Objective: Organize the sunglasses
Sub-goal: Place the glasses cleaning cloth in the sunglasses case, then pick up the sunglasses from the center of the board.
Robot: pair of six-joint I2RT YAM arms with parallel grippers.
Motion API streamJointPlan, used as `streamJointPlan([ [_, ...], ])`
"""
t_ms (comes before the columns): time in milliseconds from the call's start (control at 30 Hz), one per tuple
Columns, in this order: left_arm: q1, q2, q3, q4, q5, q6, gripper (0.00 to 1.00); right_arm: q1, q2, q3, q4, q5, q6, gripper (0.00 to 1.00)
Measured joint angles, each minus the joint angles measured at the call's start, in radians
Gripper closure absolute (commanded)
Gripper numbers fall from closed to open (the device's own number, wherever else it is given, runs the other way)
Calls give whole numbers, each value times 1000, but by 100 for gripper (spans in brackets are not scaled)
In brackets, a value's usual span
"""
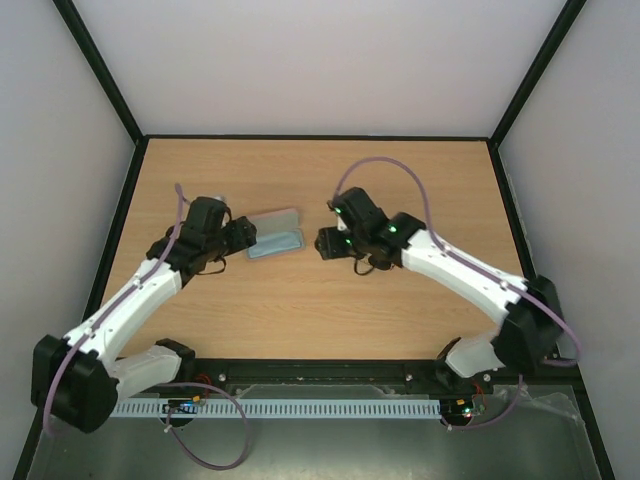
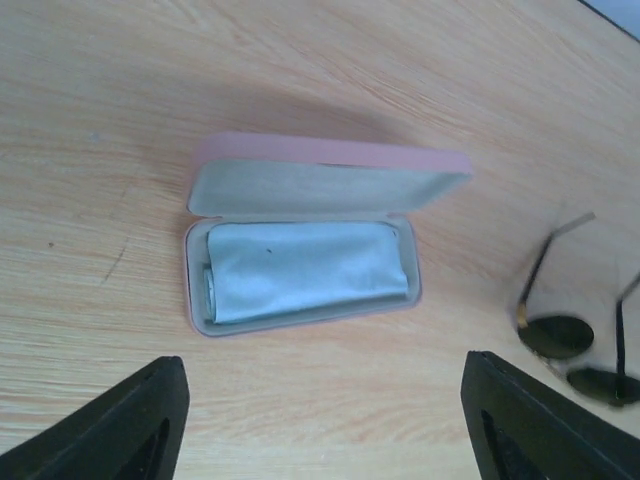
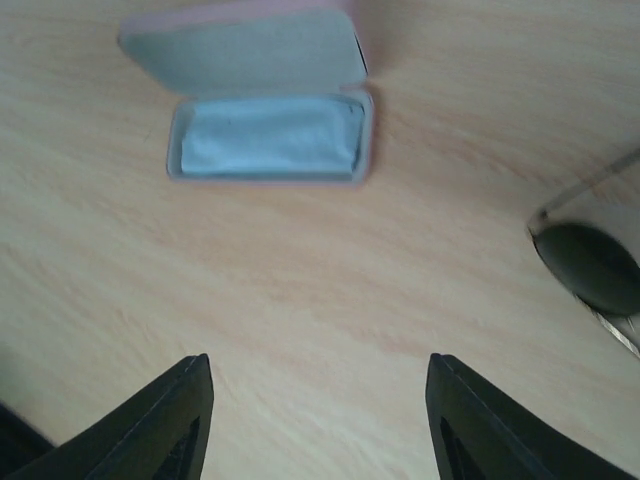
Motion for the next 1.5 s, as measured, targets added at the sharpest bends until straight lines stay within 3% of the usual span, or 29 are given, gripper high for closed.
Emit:
streamJointPlan([
  [33,0,-27,-3,-9,13,0,3,0,-47,-40,4,-5,11,33],
  [100,-2,-73,-9,-26,36,5,1,0,-148,-127,0,-17,39,23],
  [200,-4,-134,-13,-61,68,-1,1,0,-275,-222,-18,-24,77,0],
  [467,-24,-184,-13,-133,111,-30,1,0,-370,-217,-75,-37,132,1],
  [833,-48,-90,74,-290,130,-99,1,0,-209,-29,-129,-85,169,1],
  [1067,-68,-67,151,-365,148,-114,1,-1,-218,-80,-105,-109,262,1],
  [1233,-86,-197,99,-387,159,-90,1,-1,-288,-227,-48,-98,302,1],
  [1500,-119,-282,141,-407,169,-26,1,-1,-259,-198,-72,-119,326,2],
])
